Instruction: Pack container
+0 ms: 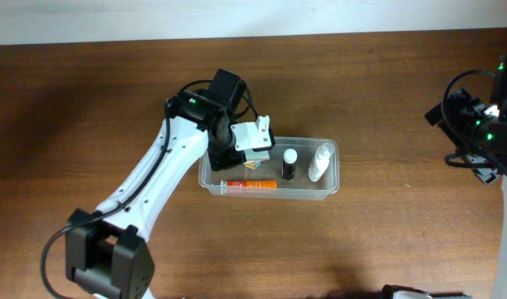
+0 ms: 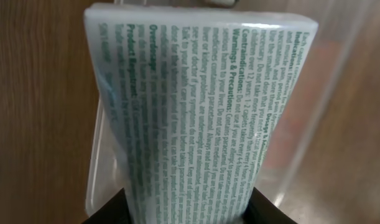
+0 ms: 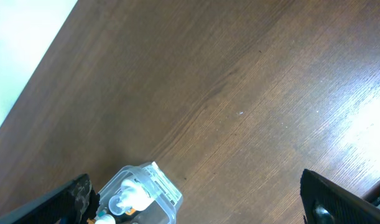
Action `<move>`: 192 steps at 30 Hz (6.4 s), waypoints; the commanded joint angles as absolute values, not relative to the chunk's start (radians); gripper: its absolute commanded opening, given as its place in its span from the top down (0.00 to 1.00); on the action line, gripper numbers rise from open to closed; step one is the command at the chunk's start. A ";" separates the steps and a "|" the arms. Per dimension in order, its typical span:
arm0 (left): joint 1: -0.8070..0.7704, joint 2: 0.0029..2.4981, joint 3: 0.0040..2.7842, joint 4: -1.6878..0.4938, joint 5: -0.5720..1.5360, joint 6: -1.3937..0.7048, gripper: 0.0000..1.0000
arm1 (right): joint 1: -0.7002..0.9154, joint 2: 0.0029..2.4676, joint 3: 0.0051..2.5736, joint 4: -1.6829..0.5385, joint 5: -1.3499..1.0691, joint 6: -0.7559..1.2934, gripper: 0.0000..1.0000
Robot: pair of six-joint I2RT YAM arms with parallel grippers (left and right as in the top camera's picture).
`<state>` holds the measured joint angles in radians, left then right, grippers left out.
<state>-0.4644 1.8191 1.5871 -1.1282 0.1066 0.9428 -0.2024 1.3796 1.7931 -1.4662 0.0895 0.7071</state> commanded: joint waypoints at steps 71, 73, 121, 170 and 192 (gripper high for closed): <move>-0.383 0.316 1.063 -1.109 -0.039 -0.377 0.00 | -0.210 1.382 1.795 -1.467 0.102 0.706 0.01; -0.383 0.316 1.032 -1.078 -0.112 -0.377 0.01 | -0.210 1.382 1.795 -1.467 0.102 0.707 0.01; -0.115 0.006 0.159 -0.599 -0.224 -0.377 0.01 | -0.210 1.382 1.795 -1.467 0.102 0.706 0.01; -0.115 0.006 0.159 -0.602 -0.224 -0.377 0.00 | -0.109 0.206 0.537 -0.784 -0.133 0.263 0.02; -0.115 0.006 0.159 -0.602 -0.224 -0.377 0.00 | -0.109 0.003 0.213 -0.736 -0.147 0.266 0.02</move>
